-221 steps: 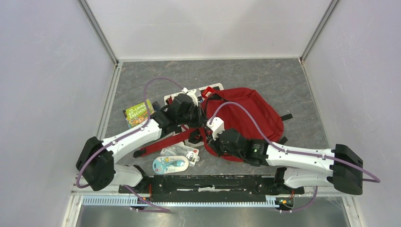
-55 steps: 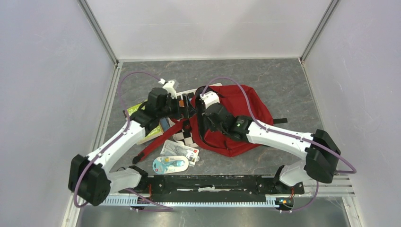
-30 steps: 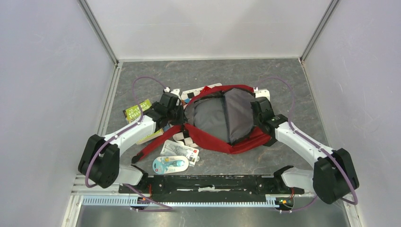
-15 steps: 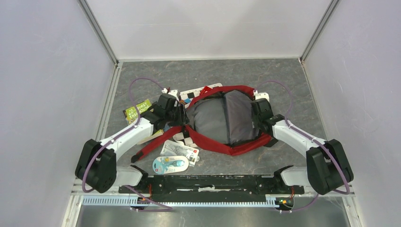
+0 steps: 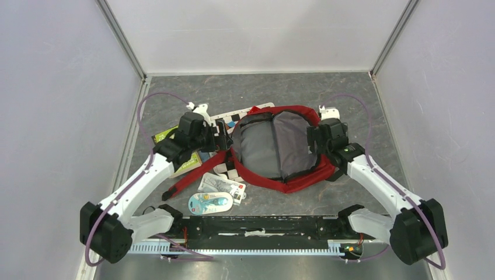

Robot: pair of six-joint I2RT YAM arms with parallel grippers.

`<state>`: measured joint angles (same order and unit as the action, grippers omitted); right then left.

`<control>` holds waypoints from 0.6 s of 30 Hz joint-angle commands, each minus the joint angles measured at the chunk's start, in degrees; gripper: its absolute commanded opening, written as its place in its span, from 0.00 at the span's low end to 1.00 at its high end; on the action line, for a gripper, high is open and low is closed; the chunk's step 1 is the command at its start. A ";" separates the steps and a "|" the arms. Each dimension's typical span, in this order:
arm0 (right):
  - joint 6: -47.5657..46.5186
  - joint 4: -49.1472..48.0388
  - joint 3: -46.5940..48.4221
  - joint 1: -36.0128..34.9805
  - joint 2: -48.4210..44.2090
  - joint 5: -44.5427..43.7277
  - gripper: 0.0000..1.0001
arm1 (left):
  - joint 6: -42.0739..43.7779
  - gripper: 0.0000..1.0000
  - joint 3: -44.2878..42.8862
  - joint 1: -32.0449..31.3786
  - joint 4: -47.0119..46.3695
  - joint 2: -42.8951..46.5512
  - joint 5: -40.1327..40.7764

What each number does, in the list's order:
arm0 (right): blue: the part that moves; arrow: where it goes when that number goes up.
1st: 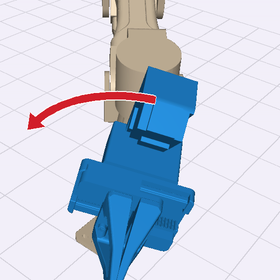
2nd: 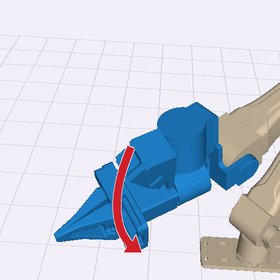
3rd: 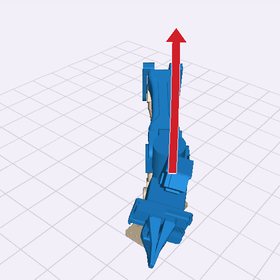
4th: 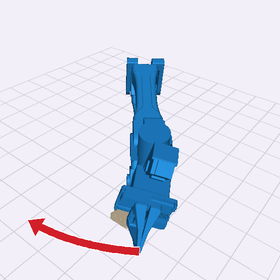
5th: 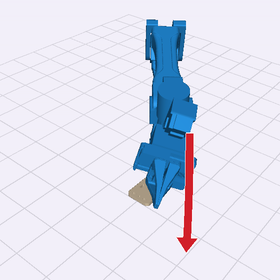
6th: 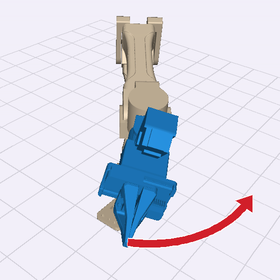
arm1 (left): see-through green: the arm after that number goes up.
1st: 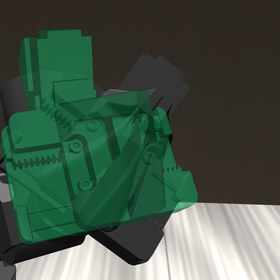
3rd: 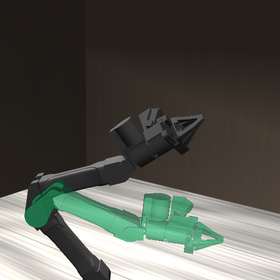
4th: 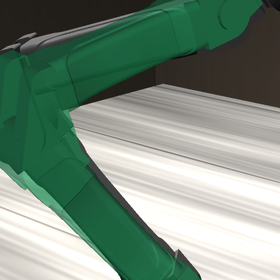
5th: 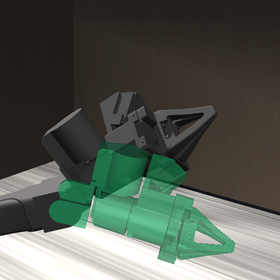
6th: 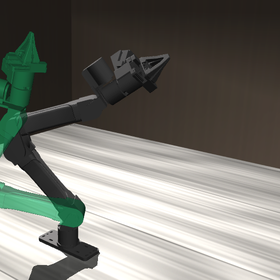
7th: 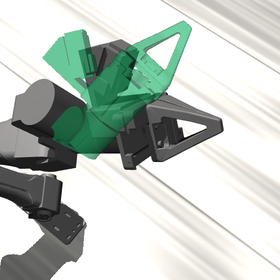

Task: Pack the student bag
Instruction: Unzip the student bag at the center of the board, then pick up the book from the center of the board.

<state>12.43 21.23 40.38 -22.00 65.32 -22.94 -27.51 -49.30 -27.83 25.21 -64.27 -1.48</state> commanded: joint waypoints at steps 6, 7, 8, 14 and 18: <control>-2.35 -0.14 7.12 0.12 -5.82 11.14 0.98 | 4.00 1.00 -3.43 9.16 8.73 6.91 4.12; -1.75 -0.83 7.74 -0.02 -6.09 13.81 0.98 | 4.32 1.00 -3.44 12.21 9.38 7.18 3.03; -1.04 -1.77 8.31 -0.50 -6.12 15.98 0.98 | 4.75 1.00 -3.48 15.09 9.71 7.45 1.81; 1.73 -6.39 15.86 -13.07 0.03 18.80 0.98 | 9.99 1.00 -5.15 32.95 12.59 5.53 -2.45; 2.55 -9.47 22.11 -22.16 7.78 18.53 0.97 | 8.91 1.00 -3.11 43.54 10.09 3.28 -5.40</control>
<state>13.47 17.39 56.36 -37.71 67.70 -6.37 -21.10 -52.01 8.38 36.25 -59.44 -3.31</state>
